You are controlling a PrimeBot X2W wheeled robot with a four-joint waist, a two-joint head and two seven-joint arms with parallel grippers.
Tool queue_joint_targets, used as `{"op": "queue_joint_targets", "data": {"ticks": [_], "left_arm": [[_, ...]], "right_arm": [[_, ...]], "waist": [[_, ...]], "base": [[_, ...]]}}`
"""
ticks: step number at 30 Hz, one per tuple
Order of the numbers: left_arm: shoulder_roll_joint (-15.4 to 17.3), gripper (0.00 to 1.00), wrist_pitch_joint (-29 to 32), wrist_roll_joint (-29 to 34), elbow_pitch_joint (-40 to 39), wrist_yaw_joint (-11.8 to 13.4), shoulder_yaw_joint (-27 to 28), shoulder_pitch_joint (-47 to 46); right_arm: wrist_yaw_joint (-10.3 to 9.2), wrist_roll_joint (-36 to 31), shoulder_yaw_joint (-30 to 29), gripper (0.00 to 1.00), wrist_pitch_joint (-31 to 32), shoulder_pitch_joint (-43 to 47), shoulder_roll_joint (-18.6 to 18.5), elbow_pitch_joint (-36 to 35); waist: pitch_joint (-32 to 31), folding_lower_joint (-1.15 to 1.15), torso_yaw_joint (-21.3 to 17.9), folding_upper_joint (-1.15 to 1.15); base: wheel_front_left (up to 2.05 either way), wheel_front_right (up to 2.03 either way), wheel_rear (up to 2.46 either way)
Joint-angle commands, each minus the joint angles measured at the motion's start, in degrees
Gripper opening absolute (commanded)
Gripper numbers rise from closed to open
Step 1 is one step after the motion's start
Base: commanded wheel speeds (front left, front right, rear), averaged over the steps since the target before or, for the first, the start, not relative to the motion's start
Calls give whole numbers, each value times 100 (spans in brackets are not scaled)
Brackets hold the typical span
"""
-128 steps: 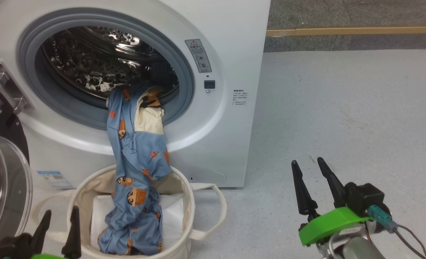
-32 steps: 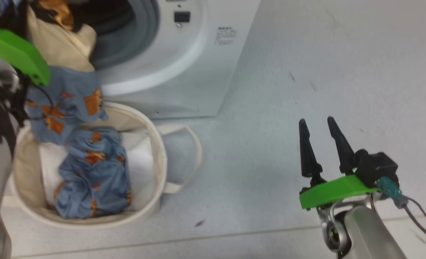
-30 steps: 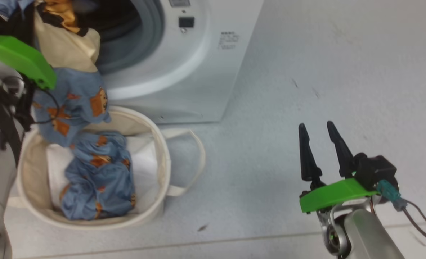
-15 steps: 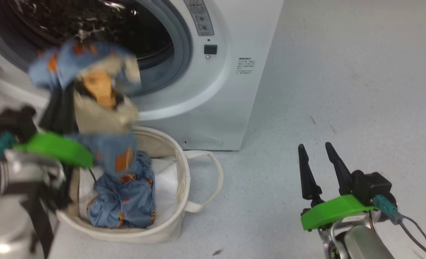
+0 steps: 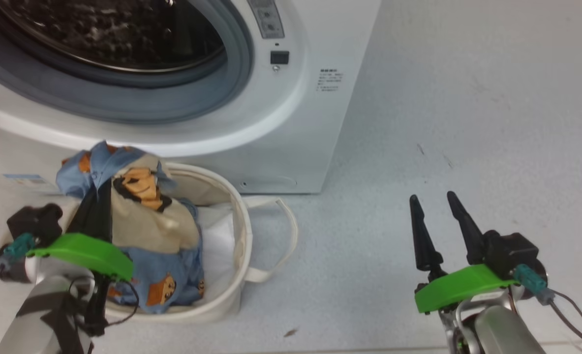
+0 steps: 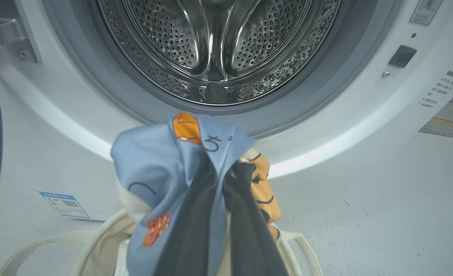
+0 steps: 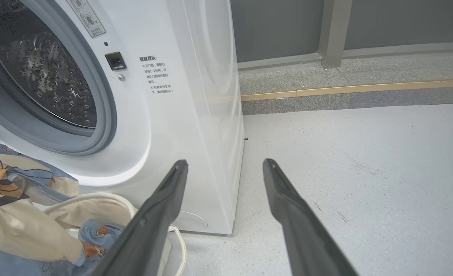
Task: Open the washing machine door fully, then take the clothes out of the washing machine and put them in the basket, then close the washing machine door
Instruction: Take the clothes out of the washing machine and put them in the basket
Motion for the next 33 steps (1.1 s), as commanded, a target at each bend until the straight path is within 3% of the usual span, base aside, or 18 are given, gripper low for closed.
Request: {"op": "queue_joint_targets", "data": {"ticks": [1, 10, 18, 26, 32, 33], "left_arm": [[102, 0, -67, 119, -40, -76, 330, -343], [-45, 0, -67, 536, 1503, -224, 88, -643], [-262, 0, 133, 179, 3150, -249, -225, -1103], [-167, 0, 826, -443, 3693, -250, -349, -1527], [-12, 0, 962, -561, 3830, -251, -366, -1654], [-2, 14, 920, -561, 3838, -251, -374, -1674]], "right_arm": [[5, -37, 57, 100, -71, -127, -43, -232], [5, -182, -79, 100, -71, -254, -46, -424], [5, -289, -118, 100, -71, -396, -41, -593], [5, -429, -266, 100, -71, -393, 6, -814], [5, -504, -363, 100, -71, -420, 62, -1001], [5, -513, -370, 100, -71, -413, 70, -1007]], "waist": [[187, 0, -77, 0], [692, 0, -241, 0], [1173, 0, -436, 0], [1808, 0, -515, 0], [2066, 0, -558, 0], [2074, 0, -550, 0]], "base": [[0, 0, 0], [0, 0, 0], [0, 0, 0], [0, 0, 0], [0, 0, 0], [0, 0, 0]]}}
